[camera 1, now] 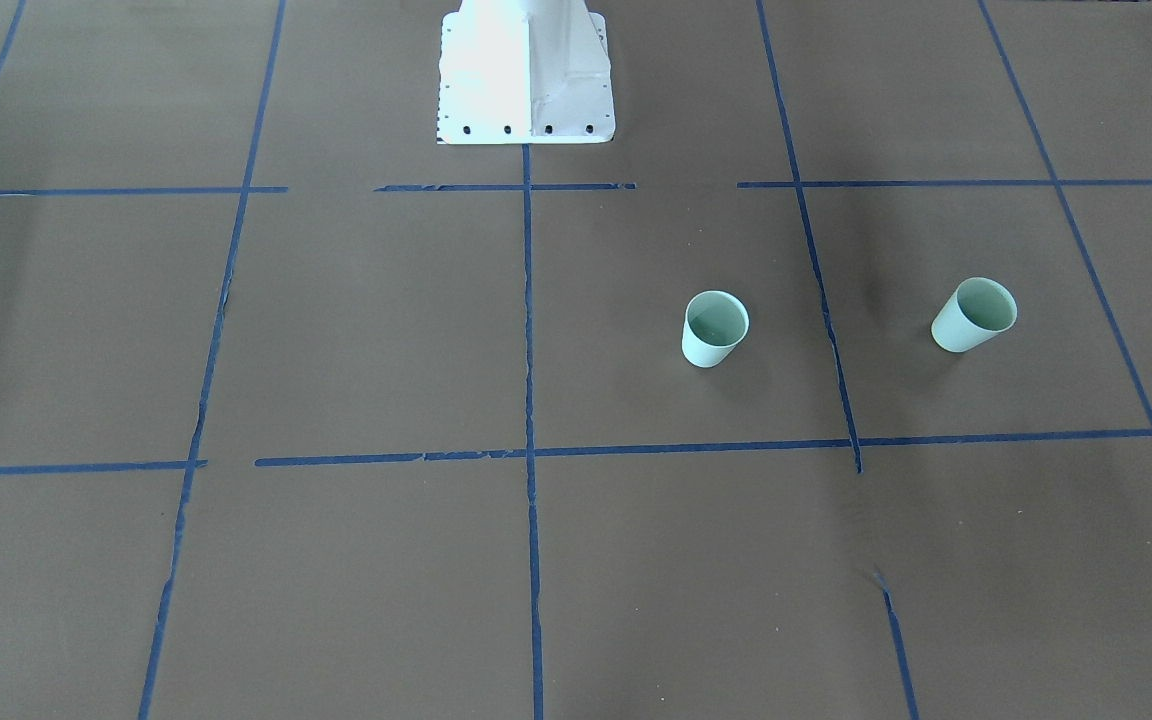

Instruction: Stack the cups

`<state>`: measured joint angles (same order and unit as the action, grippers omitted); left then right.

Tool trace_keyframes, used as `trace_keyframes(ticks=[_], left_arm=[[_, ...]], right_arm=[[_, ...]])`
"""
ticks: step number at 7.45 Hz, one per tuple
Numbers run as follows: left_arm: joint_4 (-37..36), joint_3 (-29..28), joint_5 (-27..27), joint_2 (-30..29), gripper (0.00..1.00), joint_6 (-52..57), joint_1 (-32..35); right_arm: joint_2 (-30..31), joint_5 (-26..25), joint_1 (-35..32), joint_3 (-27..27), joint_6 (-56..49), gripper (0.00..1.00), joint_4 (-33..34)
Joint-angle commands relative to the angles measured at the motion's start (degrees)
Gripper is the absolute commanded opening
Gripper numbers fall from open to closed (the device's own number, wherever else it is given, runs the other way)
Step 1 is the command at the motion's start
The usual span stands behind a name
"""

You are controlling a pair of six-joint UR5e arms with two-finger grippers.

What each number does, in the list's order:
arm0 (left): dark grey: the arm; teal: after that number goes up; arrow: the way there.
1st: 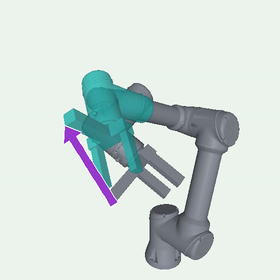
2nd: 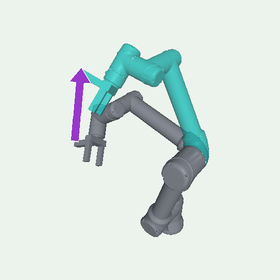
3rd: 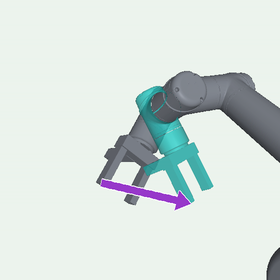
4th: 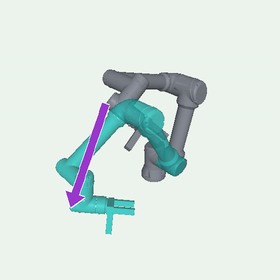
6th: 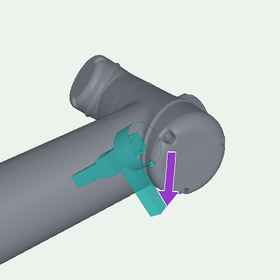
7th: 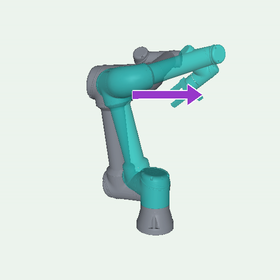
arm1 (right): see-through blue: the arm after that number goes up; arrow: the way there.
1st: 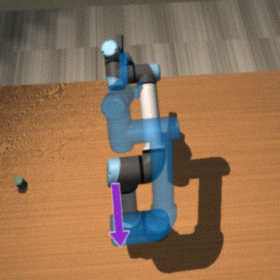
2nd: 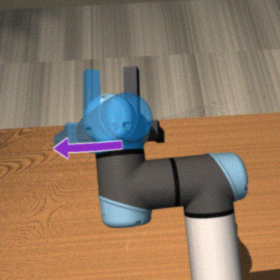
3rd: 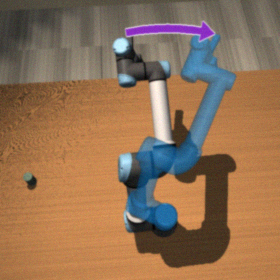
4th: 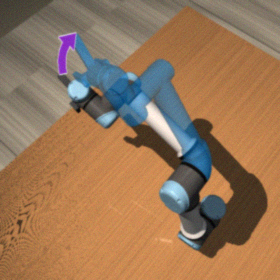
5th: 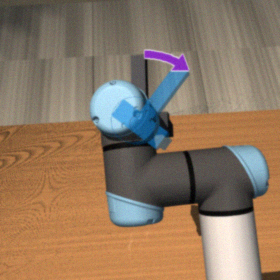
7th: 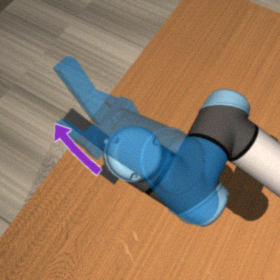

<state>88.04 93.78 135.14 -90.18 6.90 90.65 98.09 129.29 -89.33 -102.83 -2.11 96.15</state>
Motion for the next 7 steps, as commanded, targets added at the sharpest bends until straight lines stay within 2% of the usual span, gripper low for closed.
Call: trace_keyframes(ticks=[1, 2, 4, 5, 7], left_arm=[[0.3, 1.7, 0.0, -2.5, 1.0, -0.1, -0.1], [0.3, 3.6, -0.3, -3.6, 1.0, -0.9, -1.3], [1.9, 9.5, -0.6, -3.1, 1.0, -19.5, -8.1], [5.6, 9.7, -0.6, -2.3, 1.0, -25.7, -11.5], [25.9, 8.7, -4.7, 4.2, 1.0, -44.3, -20.9]], right_arm=[[0.0, 0.0, -0.1, 0.0, 0.0, 1.0, 0.0], [0.0, 0.0, 0.0, 0.0, 0.0, 1.0, 0.0], [0.0, 0.0, -0.1, 0.0, 0.0, 1.0, 0.0], [0.0, 0.0, -0.1, 0.0, 0.0, 1.0, 0.0], [0.0, 0.0, 0.0, 0.0, 0.0, 1.0, 0.0]])
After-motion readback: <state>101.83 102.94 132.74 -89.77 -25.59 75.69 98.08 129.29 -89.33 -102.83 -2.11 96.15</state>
